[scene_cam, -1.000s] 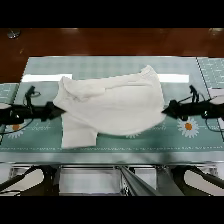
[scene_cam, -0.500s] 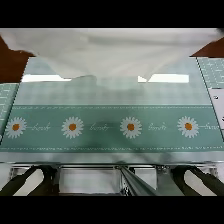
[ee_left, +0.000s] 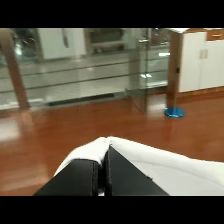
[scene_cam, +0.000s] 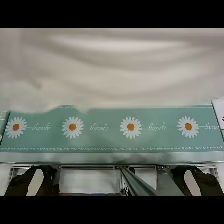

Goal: Fold the shirts.

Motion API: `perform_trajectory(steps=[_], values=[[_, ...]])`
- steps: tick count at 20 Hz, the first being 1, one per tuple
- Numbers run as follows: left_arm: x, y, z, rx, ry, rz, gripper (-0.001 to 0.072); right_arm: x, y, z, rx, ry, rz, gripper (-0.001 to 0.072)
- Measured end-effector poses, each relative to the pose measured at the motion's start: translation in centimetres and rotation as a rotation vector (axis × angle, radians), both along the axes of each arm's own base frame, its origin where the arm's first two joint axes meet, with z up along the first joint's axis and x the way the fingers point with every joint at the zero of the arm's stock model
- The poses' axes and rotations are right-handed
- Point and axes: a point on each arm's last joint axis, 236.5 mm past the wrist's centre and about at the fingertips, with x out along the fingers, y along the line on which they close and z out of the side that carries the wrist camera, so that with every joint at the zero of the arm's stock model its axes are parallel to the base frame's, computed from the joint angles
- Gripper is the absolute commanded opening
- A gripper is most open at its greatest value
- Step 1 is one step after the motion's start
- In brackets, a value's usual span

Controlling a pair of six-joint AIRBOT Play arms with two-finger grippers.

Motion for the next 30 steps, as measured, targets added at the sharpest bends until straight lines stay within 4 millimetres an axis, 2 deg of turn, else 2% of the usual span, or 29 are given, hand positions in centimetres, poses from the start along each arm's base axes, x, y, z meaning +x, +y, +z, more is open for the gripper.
perform_trajectory(steps=[3, 5, 6, 8, 10, 15, 18, 20, 22, 26, 28, 30], values=[[-2.6, 0.0, -0.2, 0.016, -0.007, 0.021, 0.0023, -2.4, -0.4, -1.0, -0.025, 0.028, -0.042, 0.0033], [-3.0, 0.0, -1.0, 0.012, 0.021, -0.002, 0.0023, -2.8, -1.1, -2.3, -0.031, 0.079, -0.074, 0.0033], [-2.2, 0.4, -2.1, 0.006, 0.056, -0.004, 0.0023, -2.4, -1.7, -3.4, -0.031, 0.12, -0.092, 0.0034], [1.0, 0.6, -5.4, -0.021, 0.16, -0.025, 0.0024, -0.4, -2.7, -6.4, -0.015, 0.229, -0.104, 0.0034], [5.3, 0.6, -11.1, -0.055, 0.326, -0.05, 0.0024, 2.5, -2.8, -10.3, 0.014, 0.356, -0.064, 0.0033], [16.2, 0.1, -26.8, -0.181, 0.634, -0.079, 0.0024, 13.4, -3.9, -22.6, 0.125, 0.624, 0.028, 0.0034], [22.0, 0.2, -34.6, -0.234, 0.74, -0.044, 0.0024, 19.9, -4.4, -30.2, 0.22, 0.743, 0.055, 0.0034], [25.4, 0.4, -39.5, -0.285, 0.803, -0.009, 0.0024, 24.2, -3.9, -34.4, 0.286, 0.782, 0.08, 0.0033], [28.3, 0.2, -43.5, -0.372, 0.857, 0.018, 0.0024, 28.4, -2.9, -37.8, 0.344, 0.804, 0.106, 0.0033], [33.1, -0.8, -48.5, -0.544, 0.925, 0.037, 0.0024, 35.0, -1.8, -43.5, 0.446, 0.875, 0.11, 0.0033], [34.6, -1.2, -50.1, -0.596, 0.952, 0.041, 0.0025, 37.0, -1.5, -45.7, 0.486, 0.909, 0.106, 0.0034], [35.4, -1.2, -51.0, -0.638, 0.97, 0.048, 0.0025, 37.7, -1.2, -47.4, 0.498, 0.954, 0.117, 0.0034]])
